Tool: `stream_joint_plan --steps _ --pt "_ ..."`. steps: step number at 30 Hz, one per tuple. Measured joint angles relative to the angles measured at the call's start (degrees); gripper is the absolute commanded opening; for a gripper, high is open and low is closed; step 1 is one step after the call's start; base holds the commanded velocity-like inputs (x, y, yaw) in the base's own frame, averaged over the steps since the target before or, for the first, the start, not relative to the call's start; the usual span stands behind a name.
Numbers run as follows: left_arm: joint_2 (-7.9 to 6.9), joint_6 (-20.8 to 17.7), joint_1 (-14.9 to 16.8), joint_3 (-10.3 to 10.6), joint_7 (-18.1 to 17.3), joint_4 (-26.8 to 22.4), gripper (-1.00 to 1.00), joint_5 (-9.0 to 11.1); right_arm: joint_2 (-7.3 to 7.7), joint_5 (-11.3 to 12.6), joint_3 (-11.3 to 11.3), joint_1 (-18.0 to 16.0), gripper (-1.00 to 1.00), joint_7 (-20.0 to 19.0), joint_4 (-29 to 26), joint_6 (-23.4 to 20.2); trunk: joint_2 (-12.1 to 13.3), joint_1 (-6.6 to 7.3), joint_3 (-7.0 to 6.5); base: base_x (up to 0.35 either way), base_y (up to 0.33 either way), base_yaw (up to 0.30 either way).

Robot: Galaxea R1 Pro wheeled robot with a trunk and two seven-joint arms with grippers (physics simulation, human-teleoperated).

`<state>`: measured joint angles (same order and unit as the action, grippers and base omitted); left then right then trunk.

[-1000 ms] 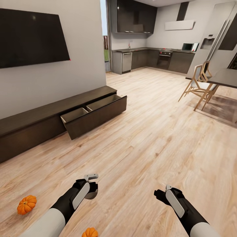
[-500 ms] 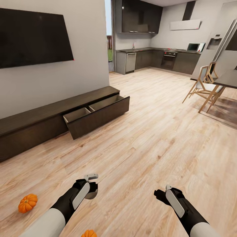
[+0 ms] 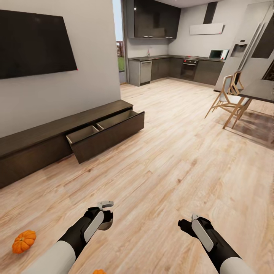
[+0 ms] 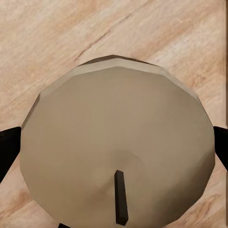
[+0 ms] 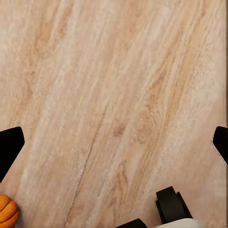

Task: Place each of the two pumpkins and all three candles from the living room inside a cabinet in the living room (use any cabinet), then make sure every cabinet is closed, and position the cauldron so it is next to a table in the living room.

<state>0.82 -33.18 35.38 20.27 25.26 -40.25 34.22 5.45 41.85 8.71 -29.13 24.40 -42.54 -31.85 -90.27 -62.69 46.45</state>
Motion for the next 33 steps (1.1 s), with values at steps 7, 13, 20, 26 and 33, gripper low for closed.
stream_joint_plan --steps 7,13,20,26,33 --pt "0.0 0.0 0.0 0.0 0.0 0.0 -1.0 0.0 0.0 0.0 0.0 0.0 1.0 0.0 0.0 0.0 0.0 0.0 0.0 -0.006 -0.06 -0.074" --pt "0.0 0.0 0.0 0.0 0.0 0.0 -1.0 0.0 0.0 0.1 0.0 0.0 1.0 0.0 0.0 0.0 0.0 0.0 0.0 0.0 -0.003 -0.11" --pt "0.0 0.0 0.0 0.0 0.0 0.0 -1.0 0.0 0.0 0.0 0.0 0.0 1.0 0.0 0.0 0.1 0.0 0.0 0.0 0.0 0.0 -0.009" --pt "-0.33 0.0 -0.3 0.0 -0.1 -0.2 -1.0 0.0 0.25 0.1 0.2 -0.1 1.0 0.0 -0.1 0.0 0.0 0.0 0.0 0.0 0.0 0.0" --pt "-0.04 0.0 -0.2 0.0 -0.1 -0.6 -1.0 0.1 0.19 0.1 0.2 -0.1 1.0 0.0 -0.1 0.1 0.0 0.0 0.0 0.0 0.0 0.0"
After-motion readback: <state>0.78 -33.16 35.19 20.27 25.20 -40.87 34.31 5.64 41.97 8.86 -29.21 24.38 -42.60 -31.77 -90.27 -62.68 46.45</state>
